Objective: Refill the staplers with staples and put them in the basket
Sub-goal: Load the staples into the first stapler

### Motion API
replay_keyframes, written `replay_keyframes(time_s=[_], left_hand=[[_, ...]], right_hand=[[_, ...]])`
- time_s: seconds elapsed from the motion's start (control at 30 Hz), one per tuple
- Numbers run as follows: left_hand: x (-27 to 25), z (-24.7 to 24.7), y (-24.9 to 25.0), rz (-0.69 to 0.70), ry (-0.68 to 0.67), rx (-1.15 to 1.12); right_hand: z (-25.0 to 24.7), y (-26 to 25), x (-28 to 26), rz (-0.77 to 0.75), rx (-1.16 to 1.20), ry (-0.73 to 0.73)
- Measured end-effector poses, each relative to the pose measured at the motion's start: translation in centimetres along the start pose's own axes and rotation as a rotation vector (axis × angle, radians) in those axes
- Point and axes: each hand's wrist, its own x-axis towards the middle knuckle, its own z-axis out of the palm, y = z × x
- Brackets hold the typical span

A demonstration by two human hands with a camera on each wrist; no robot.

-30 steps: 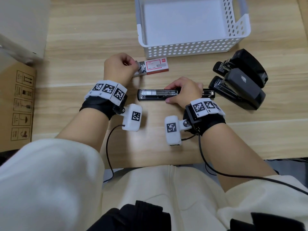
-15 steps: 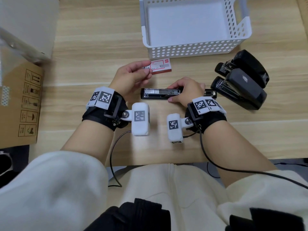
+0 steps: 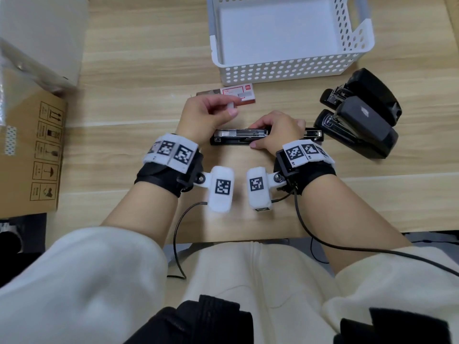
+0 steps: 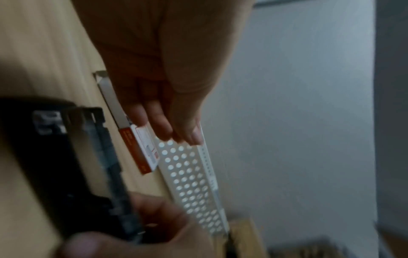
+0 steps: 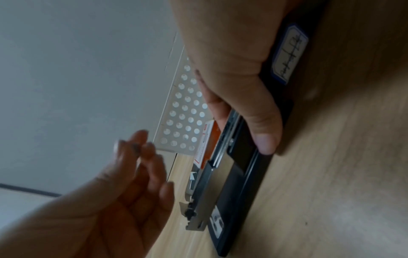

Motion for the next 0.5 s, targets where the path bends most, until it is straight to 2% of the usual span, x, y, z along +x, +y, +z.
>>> replay_keyframes(time_s=[0.07, 0.13, 0.3, 0.5], left_hand=[[0.1, 0.5, -0.6, 0.083, -0.004, 0.267], [0.0, 0.9, -1.4, 0.108, -0.01, 0.432], [-0.4, 1.8, -2.5, 0.065, -0.037, 0.552], [-0.6, 2.2, -2.9, 0.038, -0.018, 0.565]], right_hand=[[0.1, 0.0, 0.1, -0.009, -0.016, 0.002], [0.1, 0.0, 0.1, -0.006, -0.021, 0.009], [0.1, -0.1, 0.0, -0.008, -0.022, 0.006], [0.1, -0.1, -0.1, -0.01, -0.018, 0.006]])
